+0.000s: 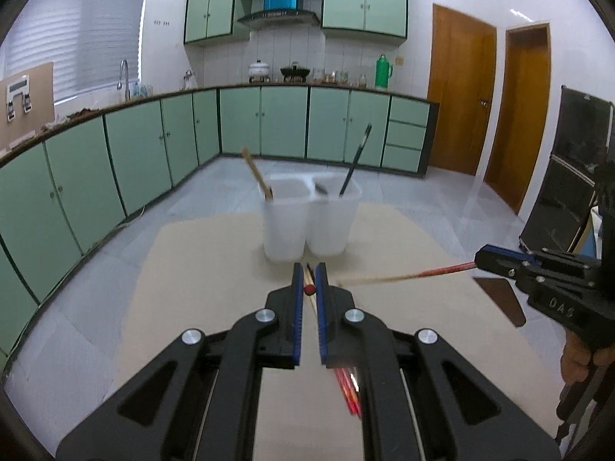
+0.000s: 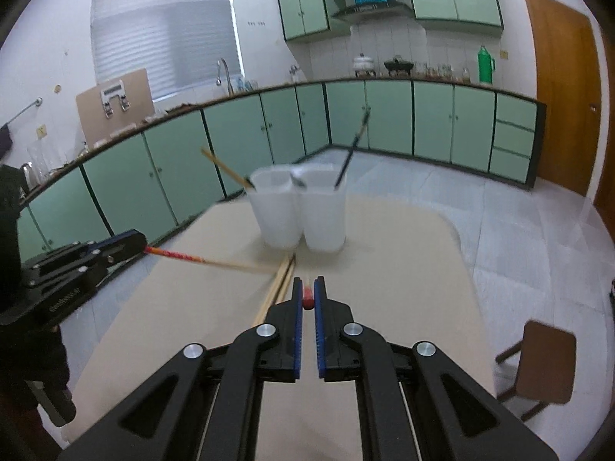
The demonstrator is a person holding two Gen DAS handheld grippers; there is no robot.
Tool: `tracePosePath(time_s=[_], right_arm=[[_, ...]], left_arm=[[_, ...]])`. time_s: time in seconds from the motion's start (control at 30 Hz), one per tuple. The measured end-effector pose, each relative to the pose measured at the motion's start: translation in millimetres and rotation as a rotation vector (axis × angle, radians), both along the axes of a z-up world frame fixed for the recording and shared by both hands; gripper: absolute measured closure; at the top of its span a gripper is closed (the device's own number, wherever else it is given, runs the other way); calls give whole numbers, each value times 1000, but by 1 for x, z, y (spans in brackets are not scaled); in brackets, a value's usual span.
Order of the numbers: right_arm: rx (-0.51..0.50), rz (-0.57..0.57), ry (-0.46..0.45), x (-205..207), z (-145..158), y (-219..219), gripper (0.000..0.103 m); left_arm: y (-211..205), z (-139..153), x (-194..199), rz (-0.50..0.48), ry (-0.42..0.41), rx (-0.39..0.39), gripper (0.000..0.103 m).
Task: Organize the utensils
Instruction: 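Lift both held chopsticks and carry them over the white holder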
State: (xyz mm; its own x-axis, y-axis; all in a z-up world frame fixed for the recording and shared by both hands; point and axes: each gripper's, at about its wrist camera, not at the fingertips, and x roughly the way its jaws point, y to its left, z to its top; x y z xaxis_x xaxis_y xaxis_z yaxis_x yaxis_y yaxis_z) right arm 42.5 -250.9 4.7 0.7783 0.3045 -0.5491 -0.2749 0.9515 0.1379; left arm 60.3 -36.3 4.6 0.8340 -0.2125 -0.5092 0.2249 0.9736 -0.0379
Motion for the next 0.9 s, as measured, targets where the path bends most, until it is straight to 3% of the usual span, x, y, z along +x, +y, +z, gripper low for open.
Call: tracePosePath(time_s=[0.6, 0.9], right_arm=[[-51, 106, -84, 53, 77, 14, 97], [-51, 120, -191, 69, 135, 14, 97]], left_arm=[[-14, 54, 20, -52, -106, -8, 98], [-24, 110, 27, -68, -263, -17, 98]])
